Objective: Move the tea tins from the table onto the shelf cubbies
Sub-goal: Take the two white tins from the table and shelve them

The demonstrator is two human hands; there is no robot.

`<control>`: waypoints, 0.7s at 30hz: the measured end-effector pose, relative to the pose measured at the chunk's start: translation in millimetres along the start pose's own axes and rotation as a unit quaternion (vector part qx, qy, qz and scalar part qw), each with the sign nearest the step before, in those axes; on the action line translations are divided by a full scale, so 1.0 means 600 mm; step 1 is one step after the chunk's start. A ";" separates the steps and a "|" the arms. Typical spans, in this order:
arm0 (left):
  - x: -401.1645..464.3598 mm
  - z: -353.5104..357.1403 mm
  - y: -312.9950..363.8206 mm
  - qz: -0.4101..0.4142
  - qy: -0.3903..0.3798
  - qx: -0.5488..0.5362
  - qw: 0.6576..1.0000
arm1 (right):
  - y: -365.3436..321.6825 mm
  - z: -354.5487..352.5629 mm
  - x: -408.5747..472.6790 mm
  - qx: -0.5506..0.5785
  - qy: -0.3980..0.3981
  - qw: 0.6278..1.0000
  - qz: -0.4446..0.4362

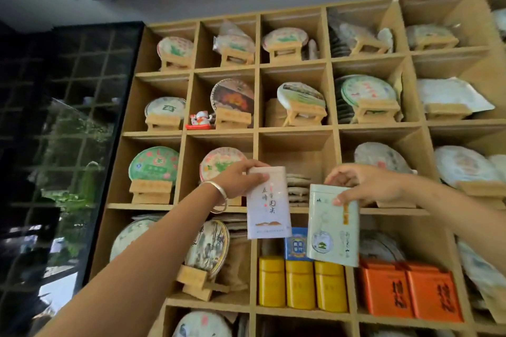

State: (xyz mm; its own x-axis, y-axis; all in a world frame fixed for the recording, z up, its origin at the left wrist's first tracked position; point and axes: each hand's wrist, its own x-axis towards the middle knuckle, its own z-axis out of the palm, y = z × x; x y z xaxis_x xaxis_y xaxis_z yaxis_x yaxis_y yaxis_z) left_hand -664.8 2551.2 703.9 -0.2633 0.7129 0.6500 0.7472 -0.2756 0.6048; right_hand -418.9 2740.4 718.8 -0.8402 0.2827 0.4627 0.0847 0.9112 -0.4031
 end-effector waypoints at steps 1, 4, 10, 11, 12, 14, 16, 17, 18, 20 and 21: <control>0.019 0.001 -0.009 0.011 0.004 0.002 1.000 | 0.005 -0.001 0.018 0.000 0.002 1.000 0.007; 0.080 0.004 -0.036 0.042 0.012 0.016 0.999 | 0.029 -0.004 0.072 -0.018 0.009 0.999 0.027; 0.200 0.013 -0.099 0.066 0.030 0.015 0.997 | 0.073 -0.027 0.189 -0.047 0.048 0.997 0.050; 0.219 0.017 -0.106 0.069 0.025 0.011 0.997 | 0.083 -0.032 0.207 -0.044 0.059 0.996 0.051; 0.238 0.022 -0.112 0.072 0.022 0.005 0.997 | 0.093 -0.038 0.224 -0.041 0.070 0.995 0.052; 0.273 0.039 -0.122 0.080 0.030 -0.004 0.996 | 0.110 -0.055 0.254 -0.036 0.083 0.995 0.051; 0.303 0.059 -0.131 0.090 0.046 -0.009 0.995 | 0.124 -0.072 0.280 -0.037 0.086 0.994 0.047; 0.316 0.068 -0.136 0.091 0.050 -0.009 0.995 | 0.134 -0.076 0.292 -0.039 0.084 0.995 0.047; 0.327 0.076 -0.143 0.090 0.050 -0.007 0.995 | 0.143 -0.078 0.304 -0.041 0.078 0.995 0.048; 0.345 0.092 -0.160 0.085 0.048 0.000 0.995 | 0.164 -0.074 0.326 -0.044 0.061 0.996 0.054; 0.353 0.100 -0.169 0.080 0.048 0.004 0.996 | 0.173 -0.072 0.336 -0.043 0.058 0.996 0.056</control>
State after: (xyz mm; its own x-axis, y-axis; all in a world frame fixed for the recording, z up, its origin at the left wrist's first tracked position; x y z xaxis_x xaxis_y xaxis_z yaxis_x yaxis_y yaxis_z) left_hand -759.7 2768.5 752.8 -0.1974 0.5948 0.7792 0.7890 -0.3753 0.4864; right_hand -556.4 2905.0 804.4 -0.7561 0.4125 0.5080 0.2248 0.8928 -0.3903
